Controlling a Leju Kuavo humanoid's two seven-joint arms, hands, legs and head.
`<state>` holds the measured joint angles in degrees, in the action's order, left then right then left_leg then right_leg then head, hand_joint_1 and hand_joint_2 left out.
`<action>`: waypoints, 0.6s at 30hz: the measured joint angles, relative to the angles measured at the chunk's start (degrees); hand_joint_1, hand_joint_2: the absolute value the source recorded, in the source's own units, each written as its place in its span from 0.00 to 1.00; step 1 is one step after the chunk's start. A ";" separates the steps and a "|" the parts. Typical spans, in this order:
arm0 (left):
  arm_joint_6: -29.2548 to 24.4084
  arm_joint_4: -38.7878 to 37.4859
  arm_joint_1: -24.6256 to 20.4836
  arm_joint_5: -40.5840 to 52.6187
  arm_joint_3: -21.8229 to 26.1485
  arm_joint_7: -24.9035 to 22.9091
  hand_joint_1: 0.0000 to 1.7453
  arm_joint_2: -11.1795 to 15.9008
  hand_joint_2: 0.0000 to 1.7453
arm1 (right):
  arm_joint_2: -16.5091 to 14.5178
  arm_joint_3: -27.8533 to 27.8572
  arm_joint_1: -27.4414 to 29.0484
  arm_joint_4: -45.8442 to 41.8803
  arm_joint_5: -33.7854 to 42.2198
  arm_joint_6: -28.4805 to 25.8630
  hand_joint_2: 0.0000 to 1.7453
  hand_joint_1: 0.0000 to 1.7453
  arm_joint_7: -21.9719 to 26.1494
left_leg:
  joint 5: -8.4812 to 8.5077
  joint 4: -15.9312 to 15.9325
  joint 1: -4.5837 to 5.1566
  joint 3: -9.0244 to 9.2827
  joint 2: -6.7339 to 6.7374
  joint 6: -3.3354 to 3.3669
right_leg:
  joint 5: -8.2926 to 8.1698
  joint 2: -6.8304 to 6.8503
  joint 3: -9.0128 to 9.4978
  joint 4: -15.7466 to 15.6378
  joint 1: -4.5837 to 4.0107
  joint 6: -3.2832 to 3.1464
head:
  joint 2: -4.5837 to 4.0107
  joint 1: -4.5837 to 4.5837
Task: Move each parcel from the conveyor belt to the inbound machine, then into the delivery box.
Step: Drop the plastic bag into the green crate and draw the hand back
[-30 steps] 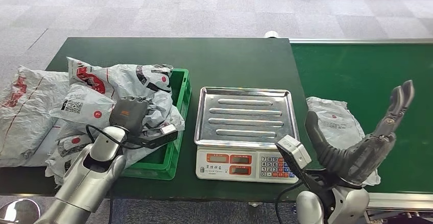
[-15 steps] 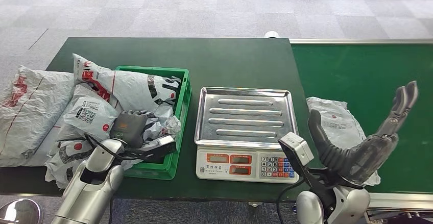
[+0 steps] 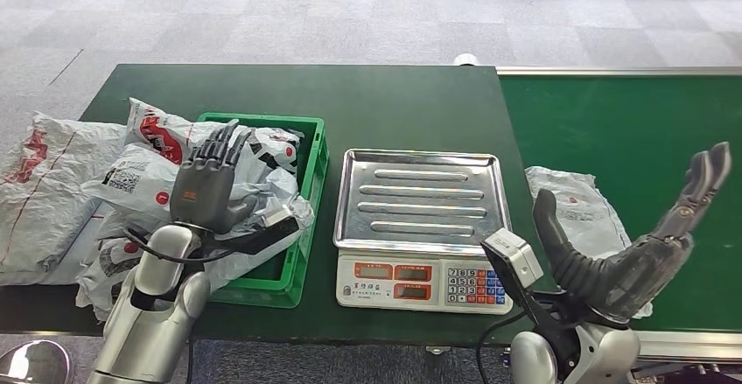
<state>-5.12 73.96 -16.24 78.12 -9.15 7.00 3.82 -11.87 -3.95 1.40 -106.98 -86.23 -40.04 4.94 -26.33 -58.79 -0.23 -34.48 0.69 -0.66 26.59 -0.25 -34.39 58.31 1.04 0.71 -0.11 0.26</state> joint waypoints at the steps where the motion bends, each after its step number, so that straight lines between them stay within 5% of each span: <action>1: -0.01 0.13 0.00 0.00 0.10 -0.01 0.00 -0.09 1.00 | 0.03 -0.02 0.01 -0.03 0.00 0.00 1.00 0.00 0.00 | 0.00 0.00 0.00 0.00 0.00 0.00 | 0.00 0.00 0.00 0.00 0.00 0.00 | 0.00 0.00; 3: -0.02 0.32 0.00 0.00 0.25 0.00 0.00 -0.23 1.00 | 0.08 -0.05 0.02 -0.05 0.00 0.00 1.00 0.00 0.00 | 0.00 0.00 0.00 0.00 0.00 0.00 | 0.00 0.00 0.00 0.00 -0.01 0.00 | 0.00 0.00; 7: -2.41 0.73 0.13 -0.29 0.50 0.29 0.00 -0.53 0.00 | 0.26 -0.14 0.06 -0.05 0.02 0.00 1.00 0.00 -0.06 | 0.00 0.00 0.00 -0.01 0.01 0.00 | 0.00 0.00 0.00 0.00 -0.01 0.00 | 0.00 0.00; 13: -19.89 8.48 1.70 -9.30 3.54 5.18 0.00 -3.39 0.00 | 0.35 -0.60 0.35 -0.04 0.81 0.02 1.00 0.00 0.06 | -0.01 0.00 0.00 -0.05 -0.03 0.01 | 0.01 0.01 0.00 0.00 0.02 0.00 | 0.00 0.00; 18: -26.04 14.57 4.00 -18.06 5.05 9.46 0.00 -5.14 0.00 | 0.35 -0.69 0.31 0.37 2.66 0.04 1.00 0.00 1.25 | -0.02 0.00 0.00 -0.06 -0.06 0.01 | 0.04 0.06 0.00 0.00 0.00 0.02 | 0.00 0.00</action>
<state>-31.16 88.53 -12.24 60.06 -4.09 16.46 -1.31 -11.52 -4.63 1.71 -106.61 -83.56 -40.00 6.19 -26.35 -58.78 -0.23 -34.54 0.63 -0.65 26.63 -0.19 -34.39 58.31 1.05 0.73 -0.11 0.26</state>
